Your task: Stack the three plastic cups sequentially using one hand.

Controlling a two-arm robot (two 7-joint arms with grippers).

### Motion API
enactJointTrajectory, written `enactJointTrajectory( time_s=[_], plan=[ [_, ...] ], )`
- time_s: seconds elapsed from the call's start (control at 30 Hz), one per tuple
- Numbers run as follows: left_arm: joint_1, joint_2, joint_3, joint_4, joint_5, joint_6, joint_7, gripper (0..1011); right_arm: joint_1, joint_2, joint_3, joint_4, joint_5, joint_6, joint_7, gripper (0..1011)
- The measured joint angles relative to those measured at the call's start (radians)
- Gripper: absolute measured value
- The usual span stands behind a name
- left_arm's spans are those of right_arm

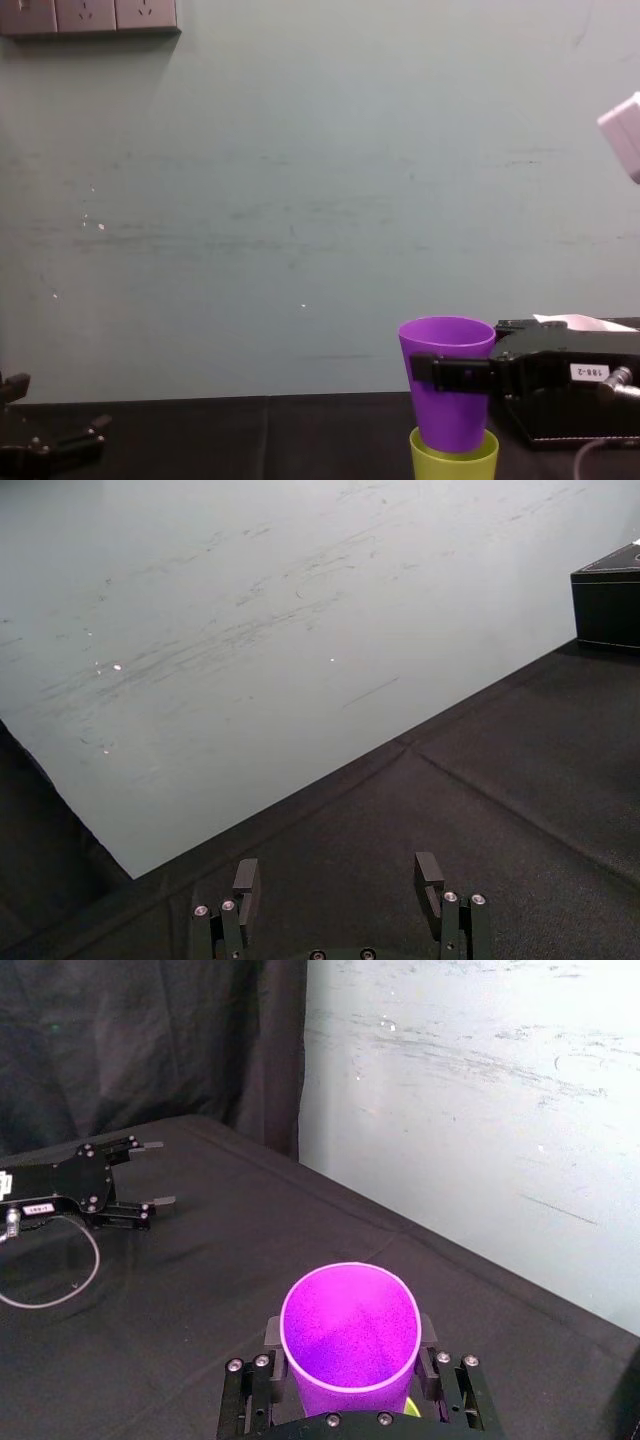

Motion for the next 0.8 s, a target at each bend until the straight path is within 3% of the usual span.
enactJointTrajectory(
  time_s=[0.8],
  plan=[
    [0.000, 0.000, 0.000, 0.000, 0.000, 0.000, 0.000, 1011, 0.013, -0.024, 0.009, 0.076, 0.006, -0.024, 0.034, 739]
  ],
)
